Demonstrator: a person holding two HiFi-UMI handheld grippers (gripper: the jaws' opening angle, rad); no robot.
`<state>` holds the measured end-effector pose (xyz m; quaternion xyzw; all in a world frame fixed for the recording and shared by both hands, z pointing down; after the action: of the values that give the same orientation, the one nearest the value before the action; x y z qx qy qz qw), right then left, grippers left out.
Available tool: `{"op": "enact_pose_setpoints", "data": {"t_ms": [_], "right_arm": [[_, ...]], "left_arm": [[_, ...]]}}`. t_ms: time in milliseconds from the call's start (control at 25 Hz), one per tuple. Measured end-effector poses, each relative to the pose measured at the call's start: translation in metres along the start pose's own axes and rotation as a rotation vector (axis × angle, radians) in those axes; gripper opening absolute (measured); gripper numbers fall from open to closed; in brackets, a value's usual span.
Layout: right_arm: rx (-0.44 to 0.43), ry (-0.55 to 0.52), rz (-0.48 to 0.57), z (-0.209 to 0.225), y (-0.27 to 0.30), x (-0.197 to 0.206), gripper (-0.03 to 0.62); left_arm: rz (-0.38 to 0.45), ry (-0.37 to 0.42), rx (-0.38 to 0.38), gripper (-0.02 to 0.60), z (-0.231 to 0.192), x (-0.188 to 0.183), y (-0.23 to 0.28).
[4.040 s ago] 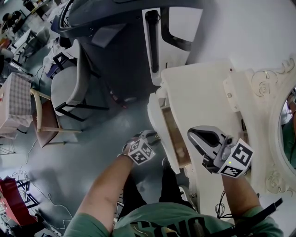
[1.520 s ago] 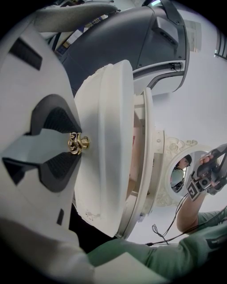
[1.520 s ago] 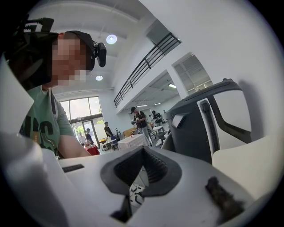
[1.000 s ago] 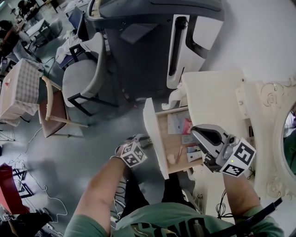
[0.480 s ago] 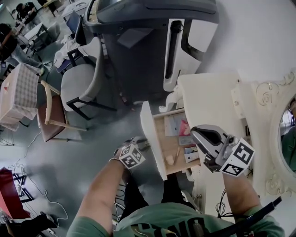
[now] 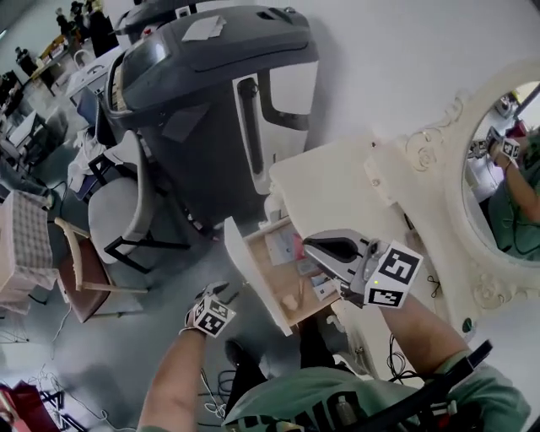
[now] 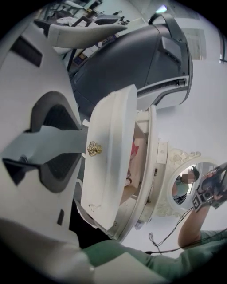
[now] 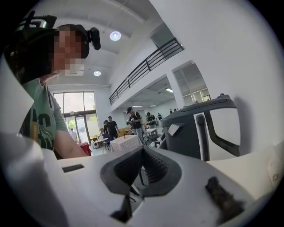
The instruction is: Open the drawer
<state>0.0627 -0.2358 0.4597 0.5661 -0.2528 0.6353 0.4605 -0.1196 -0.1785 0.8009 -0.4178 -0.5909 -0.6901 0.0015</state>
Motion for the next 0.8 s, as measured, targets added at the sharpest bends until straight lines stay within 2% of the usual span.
{"op": "enact_pose_setpoints", "data": {"t_ms": [120,240,360,520,640,800], "right_arm": [[0.035,-0.001,0.021,-0.012,0.003,-0.012,0.011],[0.080,0.002,0.024,-0.032,-0.005,-0.026,0.011],[0.167,0.009,0.042,-0.052,-0.026,-0.029,0.011],[0.304,0.069,0.094,-0.076,-0.058,-0.017,0.012],[0.374,0.124,0.126,-0.089,-0.089,-0.011,0.011],[0.458,0.126,0.146,-0.097,-0.144,-0.016,0.011]], "left_arm": [[0.063,-0.081,-0.051,0.152,-0.018,0.008,-0.055],[0.159,-0.104,-0.056,0.152,-0.011,0.000,-0.118],[0.246,-0.056,0.005,0.152,0.009,-0.012,-0.169],[0.311,0.044,0.091,0.141,0.031,-0.028,-0.217],[0.360,0.060,0.143,0.132,0.056,-0.044,-0.240],[0.425,0.063,0.209,0.120,0.096,-0.077,-0.264]]}}
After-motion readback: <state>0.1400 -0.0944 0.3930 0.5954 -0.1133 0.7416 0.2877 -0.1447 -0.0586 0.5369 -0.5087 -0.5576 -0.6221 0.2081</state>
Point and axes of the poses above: the fingertips, and each gripper's own axes: y forward along the fingers, z to its right, x out of its underside, the point moved 2 cm from there along -y, backward along the fingers, and after that the axes turned 1 degree about -y, right-handed, at the moved point
